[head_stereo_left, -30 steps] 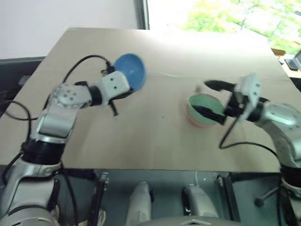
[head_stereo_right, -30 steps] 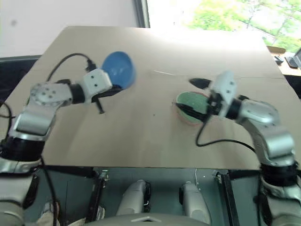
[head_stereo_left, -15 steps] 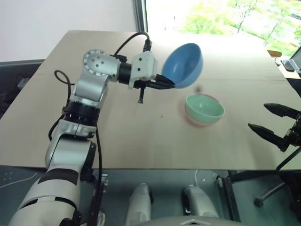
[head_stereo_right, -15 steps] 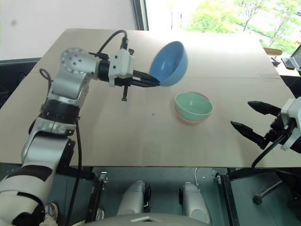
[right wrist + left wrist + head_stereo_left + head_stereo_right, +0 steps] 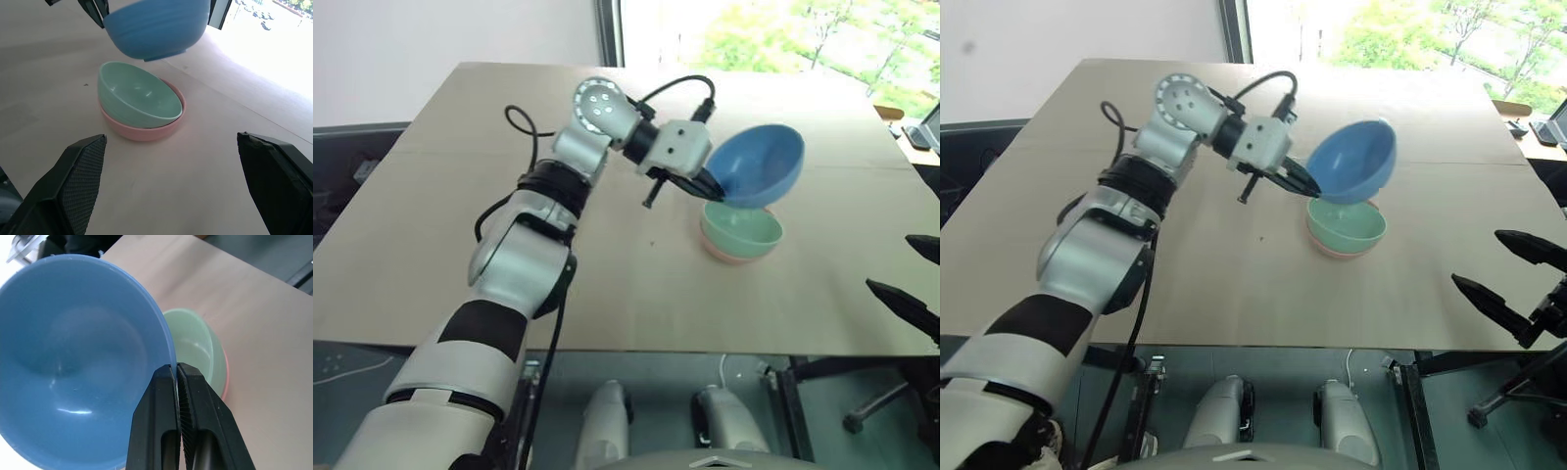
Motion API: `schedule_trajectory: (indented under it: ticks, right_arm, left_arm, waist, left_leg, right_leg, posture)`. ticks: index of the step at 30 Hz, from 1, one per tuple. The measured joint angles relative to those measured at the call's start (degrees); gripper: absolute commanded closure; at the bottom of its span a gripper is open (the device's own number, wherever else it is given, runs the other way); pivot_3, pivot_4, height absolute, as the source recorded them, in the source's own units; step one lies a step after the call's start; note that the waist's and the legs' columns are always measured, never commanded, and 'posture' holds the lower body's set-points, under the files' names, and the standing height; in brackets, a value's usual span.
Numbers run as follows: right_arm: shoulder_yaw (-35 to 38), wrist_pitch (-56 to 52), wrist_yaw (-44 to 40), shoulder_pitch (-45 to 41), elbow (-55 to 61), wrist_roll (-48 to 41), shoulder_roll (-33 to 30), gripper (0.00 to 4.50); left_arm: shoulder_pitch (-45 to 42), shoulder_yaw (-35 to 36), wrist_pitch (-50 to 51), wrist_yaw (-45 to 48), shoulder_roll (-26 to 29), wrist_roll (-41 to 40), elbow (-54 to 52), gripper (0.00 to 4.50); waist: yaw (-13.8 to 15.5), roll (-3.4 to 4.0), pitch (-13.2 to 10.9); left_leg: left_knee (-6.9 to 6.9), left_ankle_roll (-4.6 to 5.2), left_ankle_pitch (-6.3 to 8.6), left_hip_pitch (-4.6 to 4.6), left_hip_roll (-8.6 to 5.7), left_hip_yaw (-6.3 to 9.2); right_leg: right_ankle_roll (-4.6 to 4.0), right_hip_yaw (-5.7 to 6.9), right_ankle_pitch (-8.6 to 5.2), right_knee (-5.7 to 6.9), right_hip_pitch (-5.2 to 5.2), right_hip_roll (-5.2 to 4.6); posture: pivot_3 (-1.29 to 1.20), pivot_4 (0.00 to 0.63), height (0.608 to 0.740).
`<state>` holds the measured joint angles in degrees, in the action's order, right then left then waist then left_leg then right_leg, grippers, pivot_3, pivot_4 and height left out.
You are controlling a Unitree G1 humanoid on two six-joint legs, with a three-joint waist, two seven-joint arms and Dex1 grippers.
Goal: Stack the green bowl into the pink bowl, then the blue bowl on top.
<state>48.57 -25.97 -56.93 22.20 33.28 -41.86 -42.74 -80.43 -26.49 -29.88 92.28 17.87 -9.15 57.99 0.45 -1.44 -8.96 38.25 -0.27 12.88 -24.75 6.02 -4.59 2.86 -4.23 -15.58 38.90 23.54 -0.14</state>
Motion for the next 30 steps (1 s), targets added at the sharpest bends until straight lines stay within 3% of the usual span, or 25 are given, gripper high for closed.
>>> schedule_trajectory:
  ticks: [3, 4, 7, 13, 18, 21, 25, 30]
  right_arm:
    - [-0.1, 0.0, 1.2, 0.4, 1.0, -0.1, 0.3, 0.00]
    - [-0.2, 0.0, 1.5, 0.4, 1.4, -0.2, 0.3, 0.00]
    - [-0.4, 0.1, 2.3, 0.2, 1.9, -0.3, 0.3, 0.00]
    - [-1.1, 0.6, 2.3, -0.3, 1.6, -0.2, 0.2, 0.00]
    - [-3.7, 1.3, 2.3, -2.7, 0.3, 0.1, -0.6, 0.00]
    - [-7.4, 1.8, 2.2, -5.1, -1.6, 1.2, -1.5, 0.00]
    - [-11.2, 2.5, 0.7, -8.0, -5.3, 2.8, -3.4, 0.00]
    - [-13.7, 4.0, -3.0, -11.7, -11.4, 4.4, -7.3, 0.00]
  left_arm:
    - [-0.1, -1.0, -2.9, 0.0, -1.1, 0.5, 3.1, 4.37]
    - [-0.2, -0.9, -3.2, 0.0, -1.5, 0.5, 3.7, 4.12]
    - [-0.8, -0.2, -3.3, 0.0, -2.0, -0.1, 4.4, 3.15]
    - [-1.5, 5.5, -3.4, -0.3, -2.6, -0.3, 4.4, 0.64]
    - [1.0, 12.9, 6.2, -3.3, 0.5, -3.1, -5.1, 0.64]
    - [15.7, 17.9, 21.1, -8.5, 9.1, -7.2, -24.9, 0.64]
    - [33.4, 21.0, 40.0, -17.6, 15.1, -10.3, -45.0, 0.64]
    - [54.5, 31.6, 57.2, -27.0, 23.5, -17.5, -67.8, 0.64]
  waist:
    - [-0.1, 0.00, 0.0]
    - [0.0, -0.01, 0.0]
    - [0.1, -0.02, 0.0]
    - [0.2, -0.01, 0.0]
    - [-0.3, 0.07, 0.0]
    - [-2.0, 0.70, 0.4]
    - [-1.8, 0.74, 0.4]
    - [-1.4, 0.71, 0.4]
  left_leg:
    - [0.01, 0.00, 0.00, -0.02, 0.00, 0.01]
    - [0.01, 0.00, 0.00, -0.03, 0.00, 0.01]
    - [0.01, 0.00, 0.00, -0.05, 0.00, 0.02]
    - [0.01, 0.00, 0.00, -0.04, 0.00, 0.05]
    - [-0.01, 0.00, 0.00, 0.00, 0.01, 0.05]
    - [-0.16, 0.00, 0.00, 0.17, 0.05, 0.03]
    - [0.06, -0.01, -0.01, 0.06, 0.08, 0.22]
    - [0.05, -0.01, -0.01, 0.14, 0.08, 0.17]
  right_leg:
    - [0.00, 0.01, 0.00, -0.01, 0.00, 0.00]
    - [0.00, 0.00, 0.00, -0.02, 0.00, 0.00]
    - [0.00, 0.00, 0.00, -0.03, 0.00, -0.01]
    - [-0.01, 0.04, 0.00, -0.02, 0.00, 0.00]
    - [-0.01, 0.04, 0.00, 0.01, -0.01, 0.00]
    - [-0.01, -0.07, -0.01, 0.09, -0.05, 0.01]
    - [-0.01, 0.12, -0.01, 0.19, -0.05, 0.03]
    - [-0.02, 0.11, -0.02, 0.15, -0.11, -0.01]
  posture:
    - [0.00, 0.150, 0.740]
    - [0.00, 0.150, 0.740]
    - [0.00, 0.150, 0.740]
    - [0.00, 0.150, 0.740]
    - [0.00, 0.150, 0.740]
    - [0.00, 0.150, 0.740]
    - [0.00, 0.150, 0.740]
    - [0.00, 0.150, 0.740]
